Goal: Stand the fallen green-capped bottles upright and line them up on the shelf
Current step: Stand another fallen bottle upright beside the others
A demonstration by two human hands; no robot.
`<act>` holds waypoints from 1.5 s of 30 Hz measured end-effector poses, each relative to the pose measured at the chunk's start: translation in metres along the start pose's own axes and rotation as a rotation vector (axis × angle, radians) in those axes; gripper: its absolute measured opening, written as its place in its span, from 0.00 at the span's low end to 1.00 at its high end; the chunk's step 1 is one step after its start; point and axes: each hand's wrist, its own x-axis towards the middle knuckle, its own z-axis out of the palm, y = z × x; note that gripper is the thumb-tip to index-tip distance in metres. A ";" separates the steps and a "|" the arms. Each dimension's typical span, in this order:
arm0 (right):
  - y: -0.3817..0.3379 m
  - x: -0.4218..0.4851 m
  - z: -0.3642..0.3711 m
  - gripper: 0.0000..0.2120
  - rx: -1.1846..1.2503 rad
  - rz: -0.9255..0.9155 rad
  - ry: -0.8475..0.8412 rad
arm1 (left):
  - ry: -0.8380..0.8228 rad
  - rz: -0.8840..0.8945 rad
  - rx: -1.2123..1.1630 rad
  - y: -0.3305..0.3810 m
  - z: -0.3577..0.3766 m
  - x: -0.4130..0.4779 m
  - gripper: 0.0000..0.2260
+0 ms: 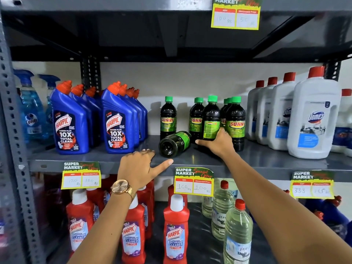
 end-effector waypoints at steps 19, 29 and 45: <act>0.001 -0.001 -0.002 0.41 0.008 -0.011 0.011 | -0.026 -0.005 0.022 0.003 -0.006 -0.001 0.41; 0.003 0.000 0.000 0.42 0.008 -0.017 -0.067 | -0.020 -0.005 0.005 0.004 -0.007 -0.001 0.43; 0.001 -0.002 -0.002 0.42 -0.020 -0.023 -0.213 | -0.007 -0.001 -0.007 0.003 -0.006 -0.001 0.43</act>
